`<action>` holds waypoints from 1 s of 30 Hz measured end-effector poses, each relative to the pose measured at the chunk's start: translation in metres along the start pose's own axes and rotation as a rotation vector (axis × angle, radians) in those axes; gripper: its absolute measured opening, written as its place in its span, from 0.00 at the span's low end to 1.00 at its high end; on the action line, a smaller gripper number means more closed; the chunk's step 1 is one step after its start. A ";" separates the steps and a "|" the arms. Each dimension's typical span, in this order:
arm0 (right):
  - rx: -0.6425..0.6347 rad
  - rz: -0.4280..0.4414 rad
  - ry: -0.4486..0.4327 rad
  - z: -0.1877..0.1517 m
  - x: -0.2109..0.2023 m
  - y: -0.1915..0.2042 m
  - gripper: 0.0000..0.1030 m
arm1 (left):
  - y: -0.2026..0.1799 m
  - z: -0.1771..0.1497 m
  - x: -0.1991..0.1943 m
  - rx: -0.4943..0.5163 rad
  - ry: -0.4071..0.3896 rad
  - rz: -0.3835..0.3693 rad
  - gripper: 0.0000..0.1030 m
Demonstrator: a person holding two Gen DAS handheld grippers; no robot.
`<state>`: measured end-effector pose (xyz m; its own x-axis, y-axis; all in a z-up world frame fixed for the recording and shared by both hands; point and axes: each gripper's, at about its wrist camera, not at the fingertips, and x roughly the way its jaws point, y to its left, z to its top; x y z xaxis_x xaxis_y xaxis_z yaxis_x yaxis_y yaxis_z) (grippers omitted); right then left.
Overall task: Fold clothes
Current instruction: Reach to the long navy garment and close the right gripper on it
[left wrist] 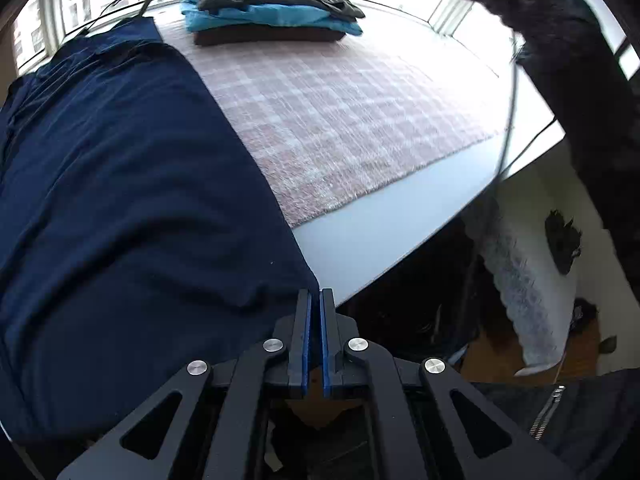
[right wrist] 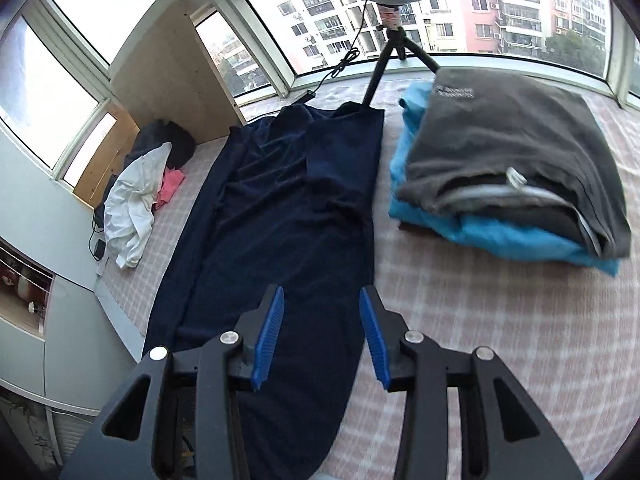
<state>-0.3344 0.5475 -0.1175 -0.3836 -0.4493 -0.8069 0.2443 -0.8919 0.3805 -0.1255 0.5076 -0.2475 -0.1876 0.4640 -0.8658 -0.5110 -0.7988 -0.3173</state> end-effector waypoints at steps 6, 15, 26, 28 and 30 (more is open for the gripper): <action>-0.041 -0.170 0.075 0.090 0.116 -0.004 0.38 | 0.030 0.000 -0.023 -0.130 -0.046 0.012 0.03; 0.020 -0.250 0.121 0.145 0.203 -0.043 0.38 | 0.046 0.003 -0.016 -0.196 -0.031 0.029 0.03; 0.049 -0.180 0.114 0.161 0.228 -0.060 0.27 | 0.039 0.012 -0.017 -0.187 -0.019 -0.034 0.03; 0.068 -0.139 0.113 0.161 0.226 -0.064 0.03 | 0.039 0.012 -0.020 -0.192 -0.020 -0.060 0.03; 0.088 -0.092 0.110 0.160 0.222 -0.068 0.03 | 0.040 0.014 -0.022 -0.213 -0.017 -0.122 0.03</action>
<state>-0.5789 0.5000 -0.2498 -0.2992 -0.3617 -0.8830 0.1317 -0.9321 0.3373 -0.1536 0.4710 -0.2360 -0.1505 0.5668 -0.8100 -0.3429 -0.7984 -0.4950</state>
